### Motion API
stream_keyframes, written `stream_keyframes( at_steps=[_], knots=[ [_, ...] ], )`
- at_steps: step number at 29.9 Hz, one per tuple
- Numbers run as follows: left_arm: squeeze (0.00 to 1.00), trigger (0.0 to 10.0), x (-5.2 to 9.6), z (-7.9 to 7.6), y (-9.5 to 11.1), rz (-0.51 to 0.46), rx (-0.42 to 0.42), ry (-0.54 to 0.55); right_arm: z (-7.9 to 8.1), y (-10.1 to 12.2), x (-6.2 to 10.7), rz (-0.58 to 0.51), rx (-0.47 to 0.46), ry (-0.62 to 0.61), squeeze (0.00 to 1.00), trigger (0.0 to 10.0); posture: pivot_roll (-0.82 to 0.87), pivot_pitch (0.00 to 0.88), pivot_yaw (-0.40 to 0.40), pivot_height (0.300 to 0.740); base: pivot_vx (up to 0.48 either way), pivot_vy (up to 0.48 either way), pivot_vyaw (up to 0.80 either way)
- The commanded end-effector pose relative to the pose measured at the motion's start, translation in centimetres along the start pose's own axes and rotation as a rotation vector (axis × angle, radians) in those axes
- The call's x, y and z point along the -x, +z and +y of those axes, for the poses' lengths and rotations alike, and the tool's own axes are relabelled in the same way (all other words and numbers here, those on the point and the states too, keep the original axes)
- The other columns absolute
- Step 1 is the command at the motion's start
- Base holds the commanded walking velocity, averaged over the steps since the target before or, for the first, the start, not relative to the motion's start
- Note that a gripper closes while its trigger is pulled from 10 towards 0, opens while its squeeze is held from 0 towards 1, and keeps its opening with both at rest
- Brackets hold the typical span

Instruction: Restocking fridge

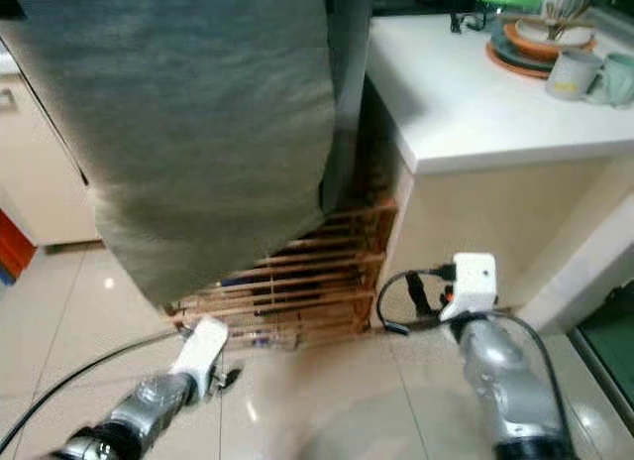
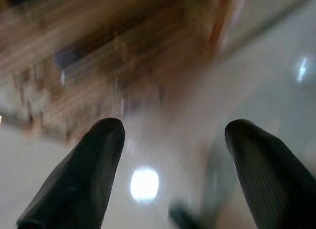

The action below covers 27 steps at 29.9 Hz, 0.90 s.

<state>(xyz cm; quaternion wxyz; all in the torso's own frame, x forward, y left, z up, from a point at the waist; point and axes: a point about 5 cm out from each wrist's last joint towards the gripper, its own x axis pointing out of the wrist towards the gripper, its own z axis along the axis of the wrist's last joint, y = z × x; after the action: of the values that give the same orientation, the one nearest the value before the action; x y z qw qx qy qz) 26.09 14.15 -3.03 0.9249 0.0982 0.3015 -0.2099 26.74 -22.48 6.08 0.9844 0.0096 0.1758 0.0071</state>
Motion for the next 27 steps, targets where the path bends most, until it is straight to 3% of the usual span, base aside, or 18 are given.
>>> stream_keyframes(
  at_steps=[1, 2, 3, 4, 5, 6, 7, 8, 9, 10, 13, 15, 20, 27],
  knots=[
    [0.00, 10.0, 0.0, -0.1, 0.7, -0.082, 0.054, -0.011, 0.7, -0.2, -0.4, -0.028, 0.019, -0.003, 0.00, 10.0, -0.16, 0.000, 0.017, 0.740, 0.000, 0.000, 0.00],
    [0.00, 10.0, 0.0, -0.1, 0.7, -0.082, 0.054, -0.011, 0.7, -0.2, -0.4, -0.028, 0.019, -0.003, 0.00, 10.0, -0.16, 0.000, 0.017, 0.740, 0.000, 0.000, 0.00],
    [0.00, 10.0, -0.3, -0.2, 2.9, -0.176, 0.066, -0.015, 1.0, -0.2, -0.5, -0.033, 0.021, 0.001, 0.00, 10.0, -0.16, 0.000, 0.017, 0.740, 0.000, 0.000, 0.00],
    [0.00, 10.0, -0.2, -0.5, 7.7, -0.365, 0.077, -0.019, 1.5, -0.3, -0.7, -0.041, 0.010, 0.003, 0.00, 10.0, -0.15, 0.000, 0.017, 0.740, 0.000, 0.000, 0.00],
    [0.00, 10.0, -0.2, -0.5, 7.7, -0.365, 0.077, -0.019, 1.5, -0.3, -0.7, -0.041, 0.010, 0.003, 0.00, 10.0, -0.15, 0.000, 0.017, 0.740, 0.000, 0.000, 0.00],
    [0.00, 10.0, 1.1, -0.6, 12.4, -0.542, 0.033, 0.021, 1.8, -0.2, -1.0, -0.061, 0.002, -0.004, 0.00, 10.0, -0.15, 0.000, 0.019, 0.740, 0.000, 0.000, 0.00],
    [0.00, 10.0, 1.8, -0.6, 14.2, -0.610, 0.056, 0.031, 2.1, 0.0, -1.2, -0.076, -0.007, -0.013, 0.00, 10.0, -0.16, 0.000, 0.019, 0.740, 0.000, 0.000, 0.00],
    [0.00, 10.0, 1.8, -0.6, 14.2, -0.610, 0.056, 0.031, 2.1, 0.0, -1.2, -0.076, -0.007, -0.013, 0.00, 10.0, -0.16, 0.000, 0.019, 0.740, 0.000, 0.000, 0.00],
    [0.00, 10.0, 2.8, -0.3, 16.3, -0.700, 0.095, 0.049, 2.4, 0.6, -1.4, -0.119, -0.030, -0.032, 0.00, 10.0, -0.16, 0.000, 0.022, 0.740, 0.000, 0.000, 0.00],
    [0.00, 10.0, 3.3, -0.1, 17.0, -0.738, 0.107, 0.059, 2.5, 1.0, -1.4, -0.142, -0.043, -0.040, 0.00, 10.0, -0.16, 0.000, 0.022, 0.740, 0.000, 0.000, 0.00],
    [0.00, 10.0, 4.4, 0.4, 18.9, -0.838, 0.089, 0.100, 2.6, 2.2, -1.4, -0.222, -0.038, -0.072, 0.00, 10.0, -0.16, 0.000, 0.026, 0.740, 0.000, 0.000, 0.00],
    [0.00, 10.0, 4.9, 0.6, 19.6, -0.851, 0.095, 0.105, 2.8, 2.9, -1.4, -0.269, -0.031, -0.084, 0.00, 10.0, -0.16, 0.000, 0.026, 0.740, 0.000, 0.000, 0.00],
    [0.00, 10.0, 4.8, 1.2, 19.4, -0.766, 0.126, 0.133, 3.3, 3.2, -1.5, -0.287, -0.024, -0.067, 0.00, 10.0, -0.16, 0.000, 0.029, 0.740, 0.000, 0.460, -0.47],
    [0.00, 10.0, 4.4, 0.6, 17.8, -0.701, 0.177, 0.148, 3.4, 3.1, -1.5, -0.303, -0.023, -0.082, 0.00, 10.0, -0.16, 0.000, 0.029, 0.740, 0.000, 0.480, -0.78]
  ],
)
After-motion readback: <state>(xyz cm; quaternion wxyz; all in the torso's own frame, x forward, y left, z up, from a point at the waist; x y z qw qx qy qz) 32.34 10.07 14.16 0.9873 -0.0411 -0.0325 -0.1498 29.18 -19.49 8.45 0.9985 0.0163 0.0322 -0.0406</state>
